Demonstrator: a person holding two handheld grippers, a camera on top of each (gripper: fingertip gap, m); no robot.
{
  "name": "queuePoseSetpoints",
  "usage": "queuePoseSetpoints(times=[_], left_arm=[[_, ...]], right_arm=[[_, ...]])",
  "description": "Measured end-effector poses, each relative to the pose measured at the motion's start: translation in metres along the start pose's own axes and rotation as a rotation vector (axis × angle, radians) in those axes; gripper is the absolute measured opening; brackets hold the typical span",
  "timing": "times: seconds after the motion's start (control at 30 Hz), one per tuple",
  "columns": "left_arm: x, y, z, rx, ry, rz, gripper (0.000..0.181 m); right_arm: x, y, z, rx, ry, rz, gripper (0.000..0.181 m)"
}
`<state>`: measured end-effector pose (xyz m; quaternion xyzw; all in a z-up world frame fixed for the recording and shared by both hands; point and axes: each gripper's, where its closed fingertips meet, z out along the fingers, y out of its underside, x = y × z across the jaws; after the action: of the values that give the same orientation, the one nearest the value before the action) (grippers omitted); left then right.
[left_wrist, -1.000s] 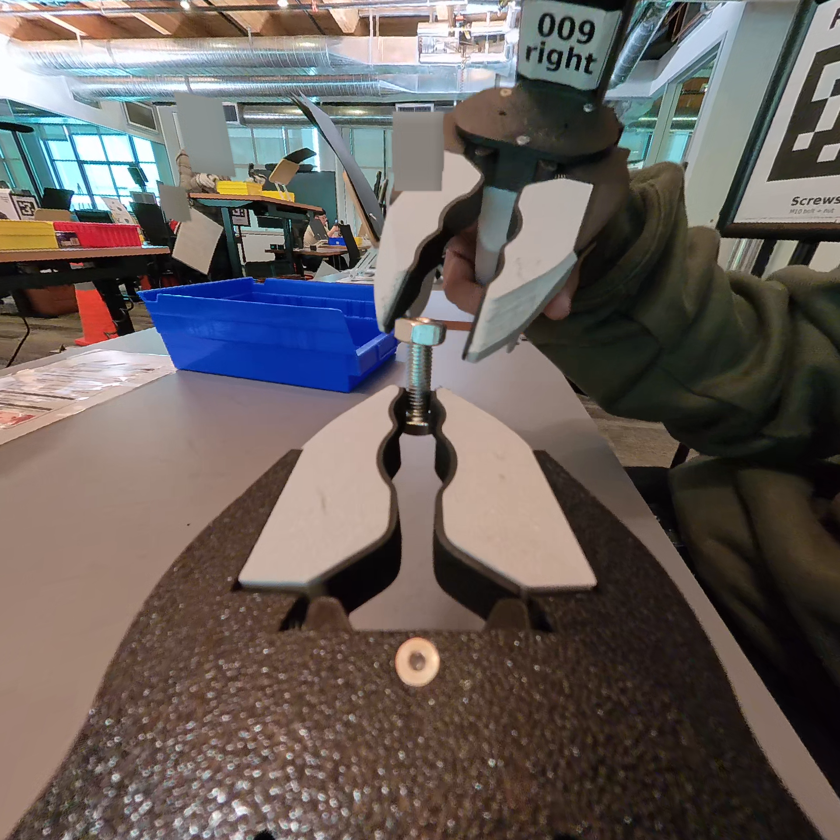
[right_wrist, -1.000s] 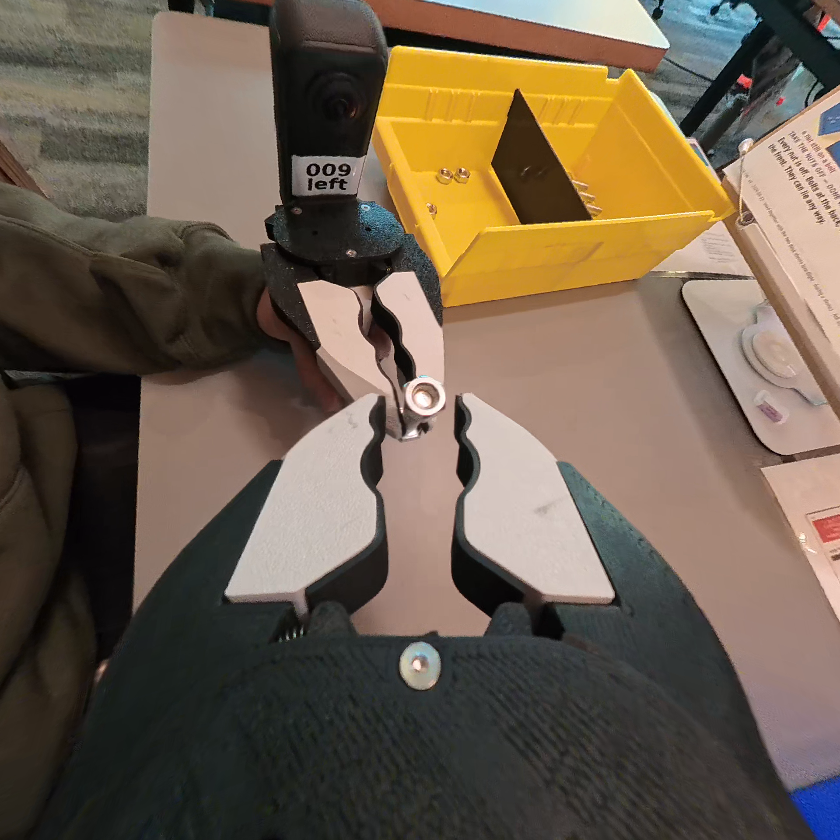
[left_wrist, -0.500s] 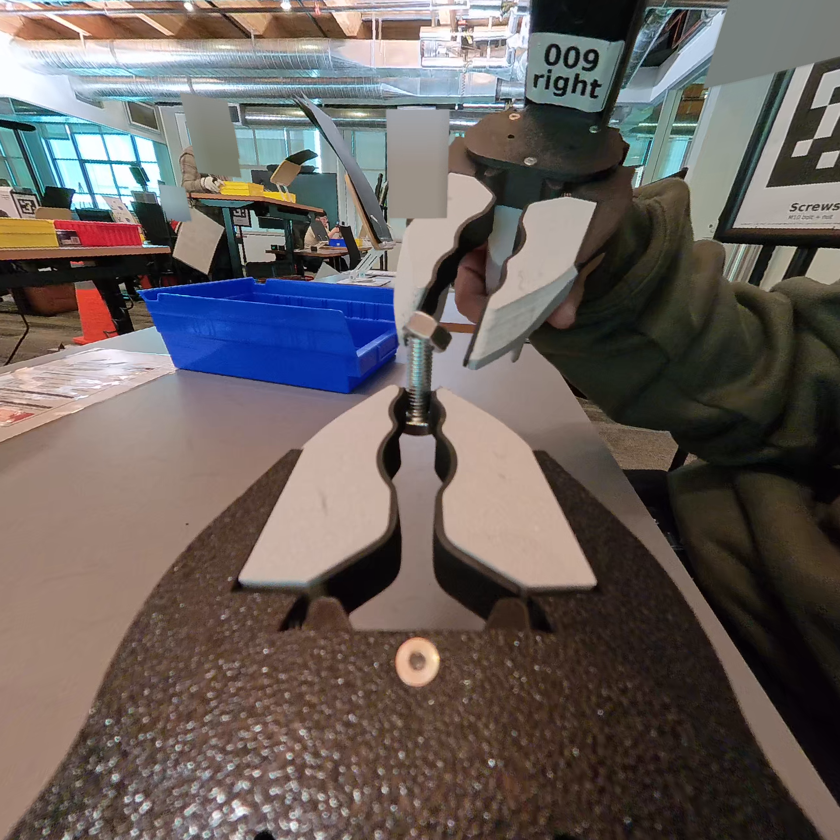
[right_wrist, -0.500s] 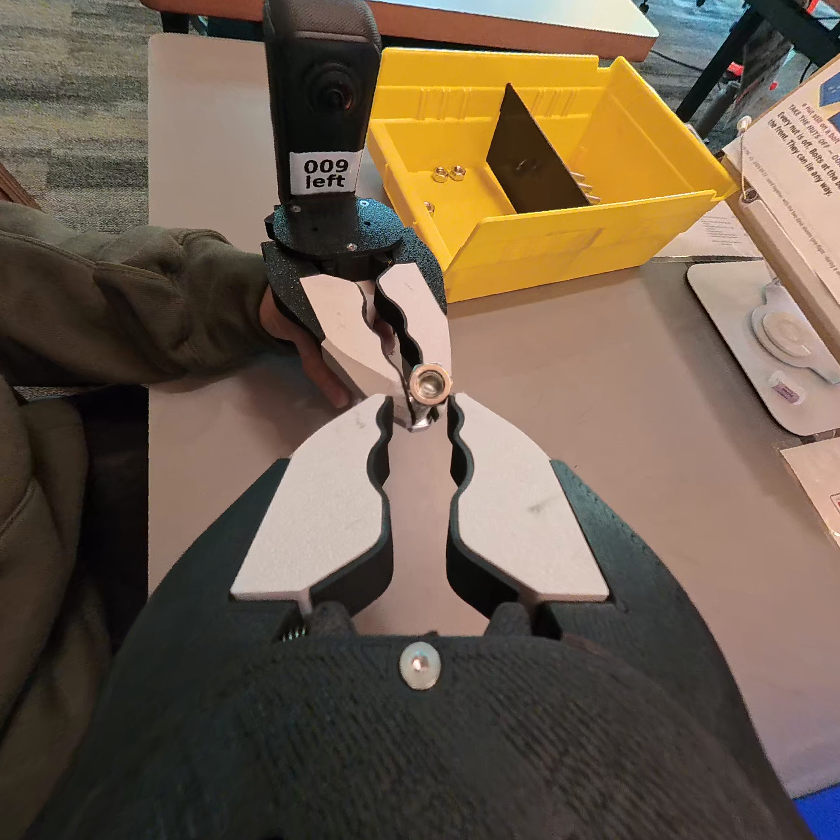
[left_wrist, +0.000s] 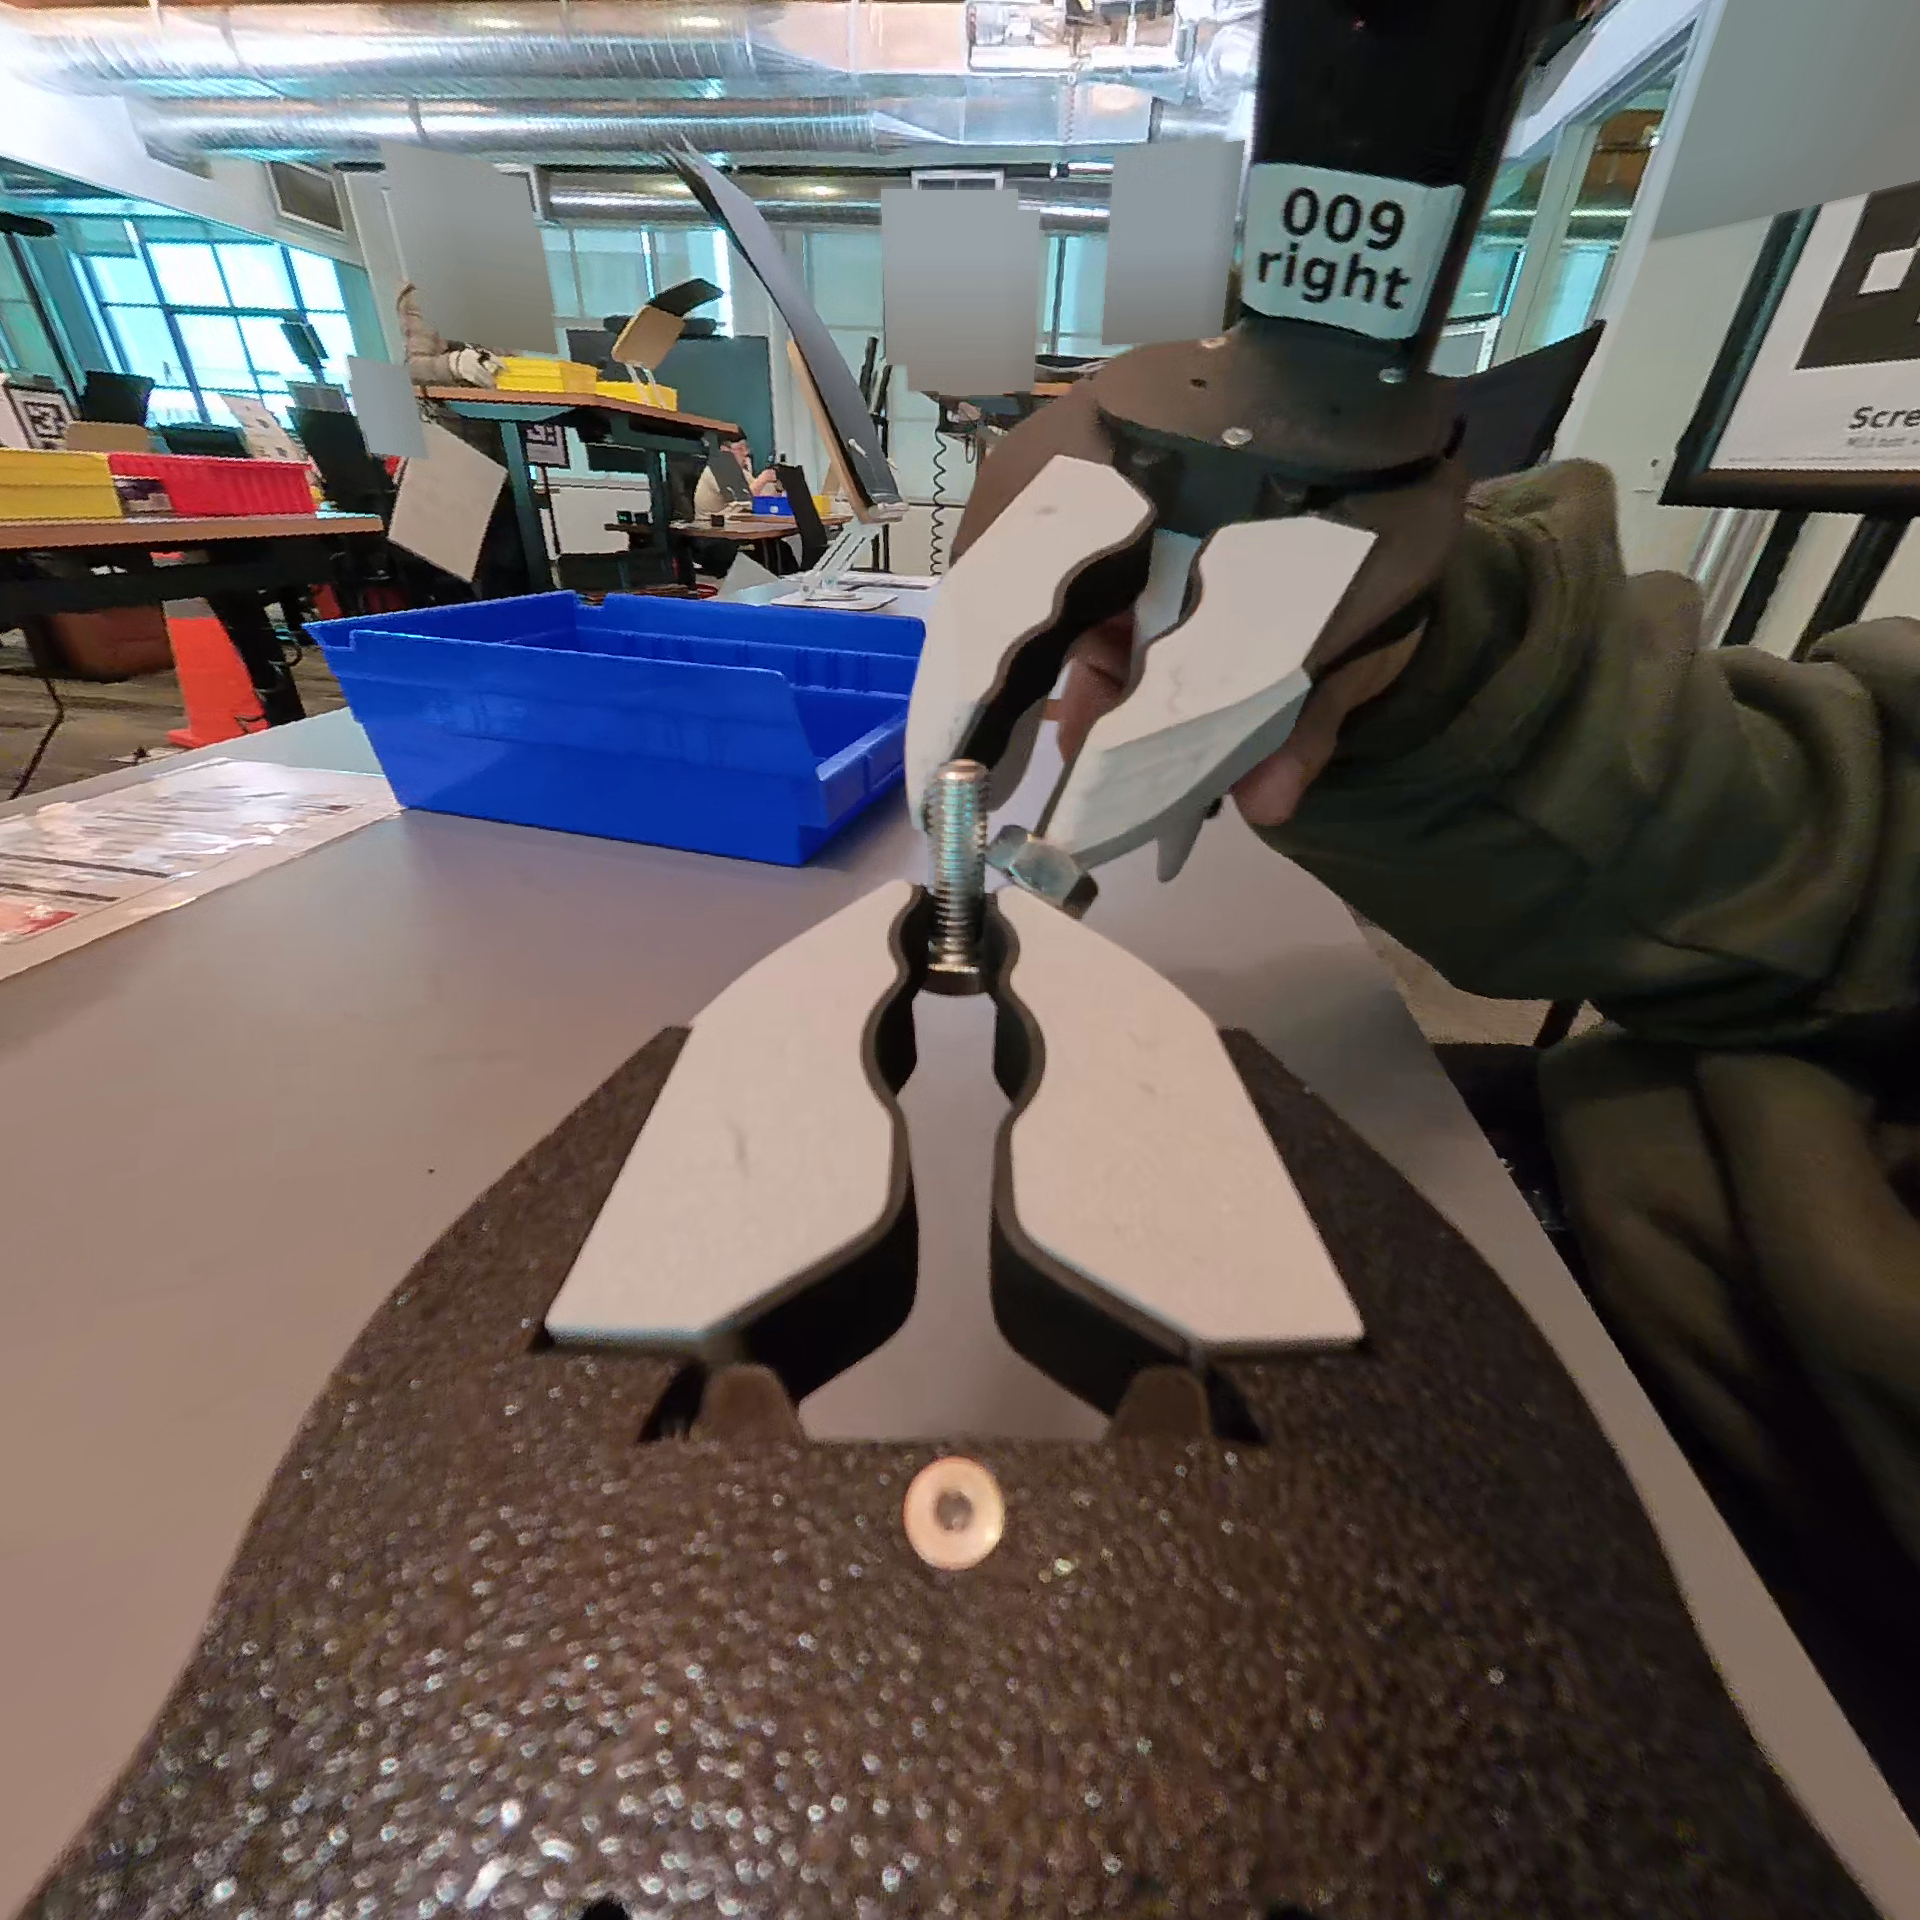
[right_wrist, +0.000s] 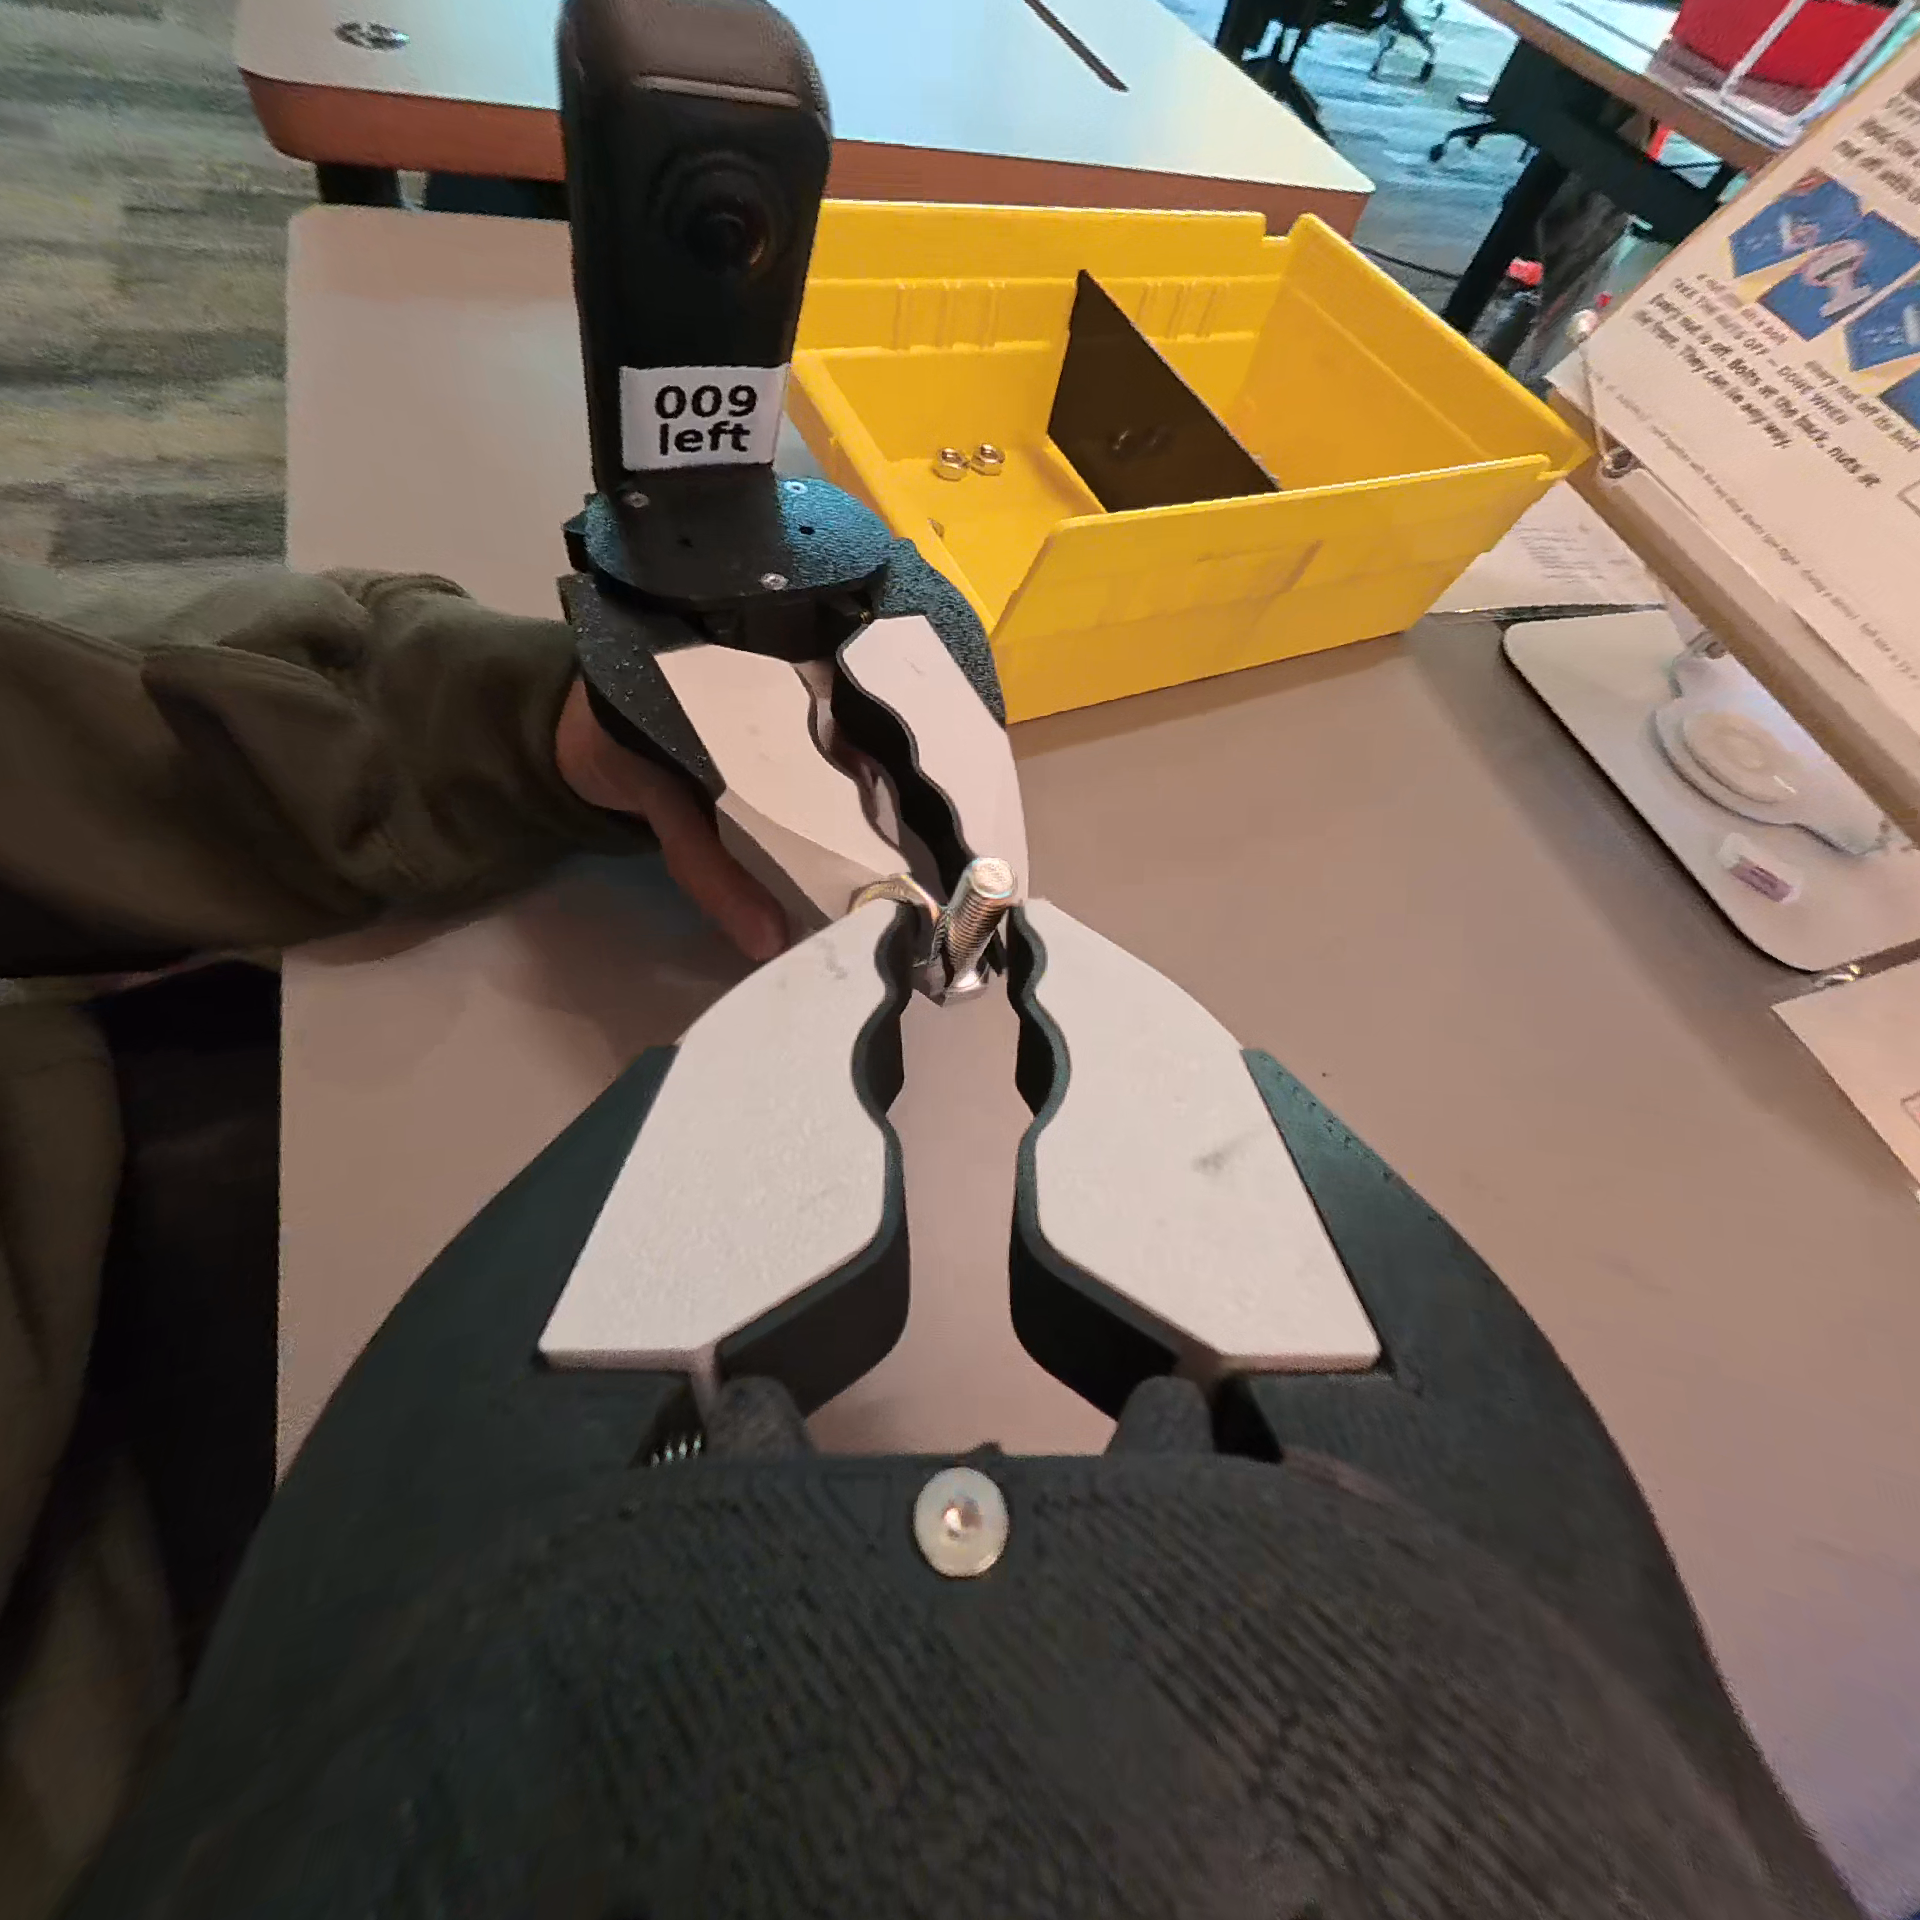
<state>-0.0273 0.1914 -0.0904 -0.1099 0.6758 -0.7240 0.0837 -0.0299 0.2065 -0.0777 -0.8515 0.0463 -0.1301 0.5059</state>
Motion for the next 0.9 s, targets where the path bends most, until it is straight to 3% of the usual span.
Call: queuePoseSetpoints(times=[0.2,0.53,0.9], left_arm=[[-0.012,-0.003,-0.007,0.027,-0.079,0.001,0.009],[-0.006,-0.002,-0.004,0.013,-0.044,0.016,0.009],[-0.004,0.006,-0.001,-0.050,-0.039,0.057,0.009]], right_arm=[[0.010,0.006,0.004,0.007,0.087,0.142,0.007],[0.021,-0.007,-0.010,0.083,0.095,0.161,0.005],[0.012,-0.007,-0.001,-0.202,-0.049,0.018,0.005]])
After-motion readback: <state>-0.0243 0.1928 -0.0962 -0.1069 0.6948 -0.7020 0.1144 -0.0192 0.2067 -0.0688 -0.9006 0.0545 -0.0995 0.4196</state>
